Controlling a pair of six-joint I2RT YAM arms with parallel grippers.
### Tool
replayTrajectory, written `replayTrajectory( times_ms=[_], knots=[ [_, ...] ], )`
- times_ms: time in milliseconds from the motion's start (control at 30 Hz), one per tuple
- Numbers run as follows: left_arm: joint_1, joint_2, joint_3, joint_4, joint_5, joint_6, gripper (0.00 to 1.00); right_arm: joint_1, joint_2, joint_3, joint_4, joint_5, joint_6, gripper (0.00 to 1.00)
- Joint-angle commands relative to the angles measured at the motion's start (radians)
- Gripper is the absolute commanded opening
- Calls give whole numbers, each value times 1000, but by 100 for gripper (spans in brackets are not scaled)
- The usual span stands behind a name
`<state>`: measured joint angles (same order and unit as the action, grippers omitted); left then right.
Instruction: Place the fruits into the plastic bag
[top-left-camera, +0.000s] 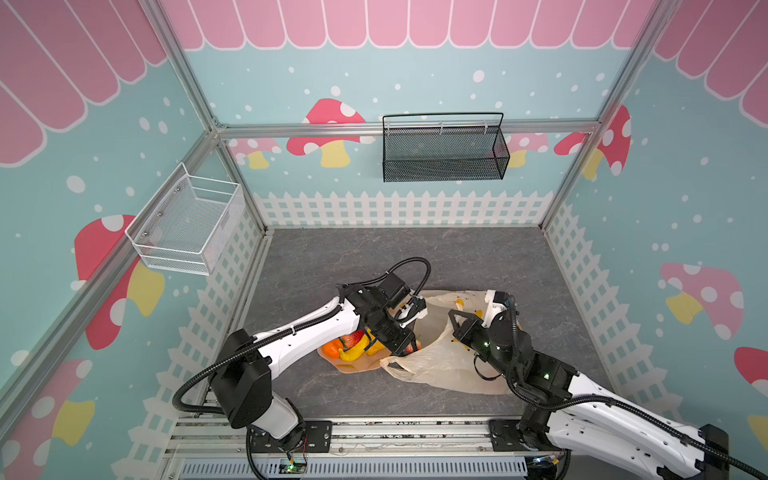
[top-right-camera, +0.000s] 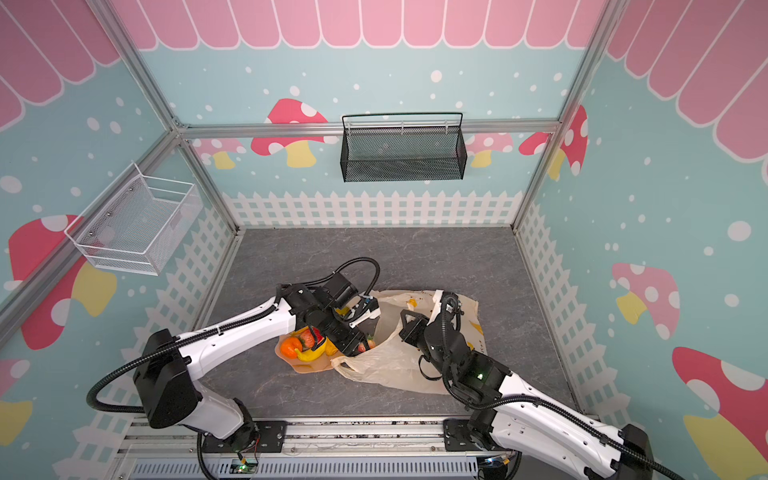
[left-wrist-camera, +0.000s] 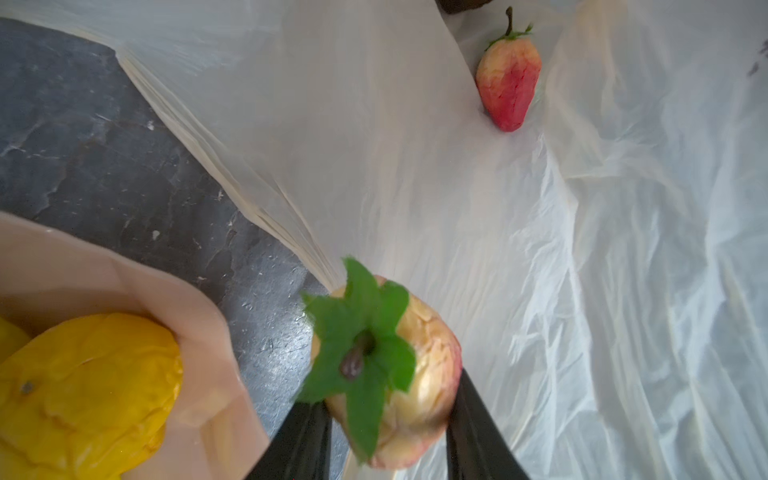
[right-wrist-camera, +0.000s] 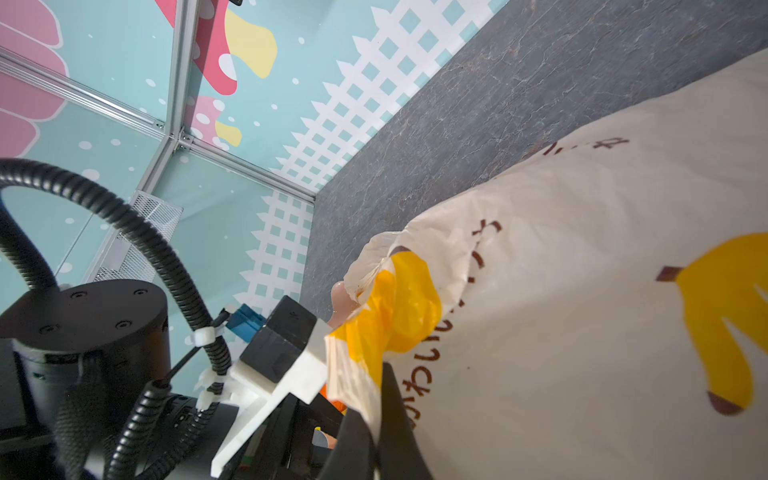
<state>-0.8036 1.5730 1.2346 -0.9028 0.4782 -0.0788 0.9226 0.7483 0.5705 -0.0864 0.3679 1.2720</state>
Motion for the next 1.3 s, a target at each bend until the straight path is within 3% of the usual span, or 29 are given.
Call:
replayTrajectory(
  times_ms=[0,533,933,1267],
  knots=[
    [-4,45,0,53,-3,-7,6,-3,6,20,12,4,5,0],
    [-39,281,200,155,149,-97,6,-3,48,20,57,-32,2,0],
    [-78,363,206,248,234,-174,6,-2,43,10,104,-9,-6,0],
    [-84,438,216,425,375,-311,8,-2,58,-18,158,-25,8,0]
  ],
)
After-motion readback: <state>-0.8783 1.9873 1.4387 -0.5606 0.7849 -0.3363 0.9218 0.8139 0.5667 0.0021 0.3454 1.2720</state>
